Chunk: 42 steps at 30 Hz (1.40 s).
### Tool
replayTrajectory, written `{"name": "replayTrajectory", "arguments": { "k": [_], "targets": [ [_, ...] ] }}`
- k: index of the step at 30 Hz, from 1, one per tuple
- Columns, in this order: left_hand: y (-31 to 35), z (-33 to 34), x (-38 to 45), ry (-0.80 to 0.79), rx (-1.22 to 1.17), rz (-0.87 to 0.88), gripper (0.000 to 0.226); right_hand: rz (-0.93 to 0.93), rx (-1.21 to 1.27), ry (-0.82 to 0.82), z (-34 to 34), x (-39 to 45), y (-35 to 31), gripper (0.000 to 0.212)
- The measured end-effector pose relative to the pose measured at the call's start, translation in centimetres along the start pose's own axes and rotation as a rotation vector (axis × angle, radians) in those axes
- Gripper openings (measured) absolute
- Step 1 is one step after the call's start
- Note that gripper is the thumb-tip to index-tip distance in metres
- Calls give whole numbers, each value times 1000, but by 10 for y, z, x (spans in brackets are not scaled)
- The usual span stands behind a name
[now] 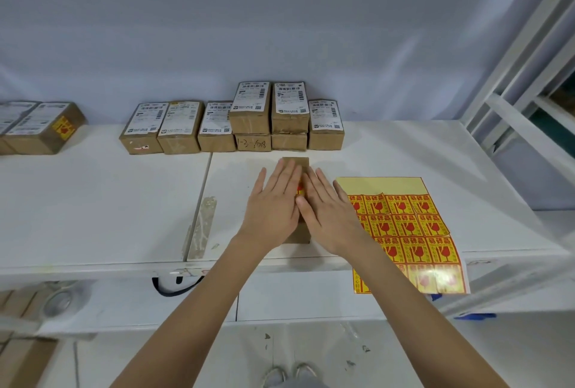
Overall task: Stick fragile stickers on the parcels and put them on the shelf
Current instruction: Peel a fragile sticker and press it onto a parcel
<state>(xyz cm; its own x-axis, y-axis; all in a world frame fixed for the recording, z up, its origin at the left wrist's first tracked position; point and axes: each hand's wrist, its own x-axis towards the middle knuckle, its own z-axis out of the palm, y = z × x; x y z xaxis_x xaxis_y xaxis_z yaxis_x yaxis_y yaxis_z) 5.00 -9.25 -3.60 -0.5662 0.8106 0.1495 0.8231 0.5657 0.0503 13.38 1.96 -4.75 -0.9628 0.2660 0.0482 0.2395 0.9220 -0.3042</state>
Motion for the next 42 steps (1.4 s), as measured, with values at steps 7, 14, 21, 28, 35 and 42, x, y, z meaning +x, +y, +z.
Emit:
{"name": "replayTrajectory", "arguments": {
  "k": [7, 14, 21, 28, 35, 42],
  "targets": [
    [-2, 10, 0, -54, 0, -36, 80, 1, -2, 30, 4, -1, -1, 90],
    [2, 9, -1, -58, 5, -122, 85, -46, -28, 55, 0, 4, -3, 87],
    [0, 12, -1, -76, -27, -124, 86, -83, -2, 52, 5, 10, 3, 89],
    [-1, 10, 1, -90, -183, -146, 67, -26, 44, 58, 2, 8, 4, 90],
    [-11, 3, 1, -197, -603, -476, 63, 133, 104, 53, -1, 8, 10, 65],
    [0, 14, 0, -190, -782, -442, 50, 44, 195, 71, -2, 3, 4, 48]
  ]
}}
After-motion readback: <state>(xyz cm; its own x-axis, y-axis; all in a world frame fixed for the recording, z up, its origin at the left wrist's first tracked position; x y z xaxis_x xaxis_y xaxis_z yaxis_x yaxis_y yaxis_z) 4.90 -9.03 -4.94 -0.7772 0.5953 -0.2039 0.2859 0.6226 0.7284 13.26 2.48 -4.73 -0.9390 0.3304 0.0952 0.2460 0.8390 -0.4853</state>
